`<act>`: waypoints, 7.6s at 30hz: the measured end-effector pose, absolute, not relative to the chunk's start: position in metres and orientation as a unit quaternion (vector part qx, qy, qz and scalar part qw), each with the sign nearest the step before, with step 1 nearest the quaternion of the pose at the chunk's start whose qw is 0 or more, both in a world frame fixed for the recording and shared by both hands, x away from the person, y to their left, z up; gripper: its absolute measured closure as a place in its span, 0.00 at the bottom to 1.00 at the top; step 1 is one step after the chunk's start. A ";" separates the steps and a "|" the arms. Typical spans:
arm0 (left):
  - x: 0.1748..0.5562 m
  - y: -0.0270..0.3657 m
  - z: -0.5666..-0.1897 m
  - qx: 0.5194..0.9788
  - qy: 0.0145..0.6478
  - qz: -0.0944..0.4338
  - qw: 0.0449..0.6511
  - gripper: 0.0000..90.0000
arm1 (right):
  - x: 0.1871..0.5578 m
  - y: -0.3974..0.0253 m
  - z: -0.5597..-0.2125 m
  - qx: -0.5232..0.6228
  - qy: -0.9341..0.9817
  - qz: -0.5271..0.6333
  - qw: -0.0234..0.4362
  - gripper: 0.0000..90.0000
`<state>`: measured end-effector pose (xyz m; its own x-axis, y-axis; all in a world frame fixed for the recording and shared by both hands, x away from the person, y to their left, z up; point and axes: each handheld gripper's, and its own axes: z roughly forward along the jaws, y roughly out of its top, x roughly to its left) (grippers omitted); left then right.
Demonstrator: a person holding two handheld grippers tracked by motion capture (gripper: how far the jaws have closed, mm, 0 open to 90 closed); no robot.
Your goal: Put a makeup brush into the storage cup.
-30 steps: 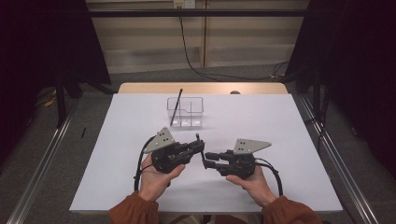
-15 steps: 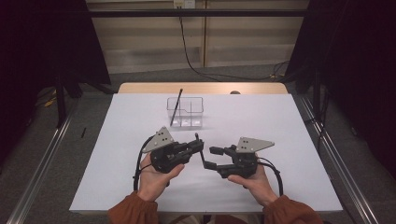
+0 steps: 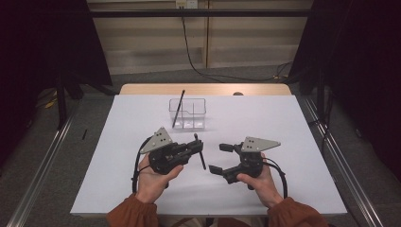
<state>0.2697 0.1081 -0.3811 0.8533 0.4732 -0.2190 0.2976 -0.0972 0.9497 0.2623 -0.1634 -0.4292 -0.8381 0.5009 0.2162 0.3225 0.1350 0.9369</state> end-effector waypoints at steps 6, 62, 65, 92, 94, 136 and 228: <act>0.268 0.113 -0.383 0.739 0.265 0.077 0.615 0.93 | 0.261 -0.168 -0.428 0.280 0.749 0.594 0.084 0.07; 0.284 0.175 -0.369 0.736 0.304 0.129 0.591 0.93 | 0.213 -0.286 -0.442 0.395 0.687 0.560 0.242 0.05; 0.285 0.176 -0.368 0.734 0.307 0.129 0.593 0.93 | 0.211 -0.290 -0.446 0.400 0.685 0.557 0.245 0.04; 0.324 0.171 -0.351 0.733 0.314 0.140 0.587 0.93 | 0.212 -0.293 -0.448 0.393 0.676 0.565 0.262 0.00; 0.328 0.171 -0.349 0.732 0.317 0.142 0.587 0.93 | 0.212 -0.293 -0.449 0.393 0.677 0.565 0.260 0.00; 0.416 0.152 -0.321 0.703 0.351 0.204 0.584 0.93 | 0.208 -0.293 -0.449 0.391 0.677 0.569 0.255 0.00; 0.442 0.149 -0.386 0.719 0.395 0.198 0.537 0.21 | 0.206 -0.293 -0.450 0.391 0.677 0.570 0.254 0.00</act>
<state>0.4423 0.1490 -0.3859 0.6102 0.7799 -0.1394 0.3539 -0.1110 0.9287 0.2062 -0.2927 -0.4501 -0.5662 0.8179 0.1022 0.2398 0.0448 0.9698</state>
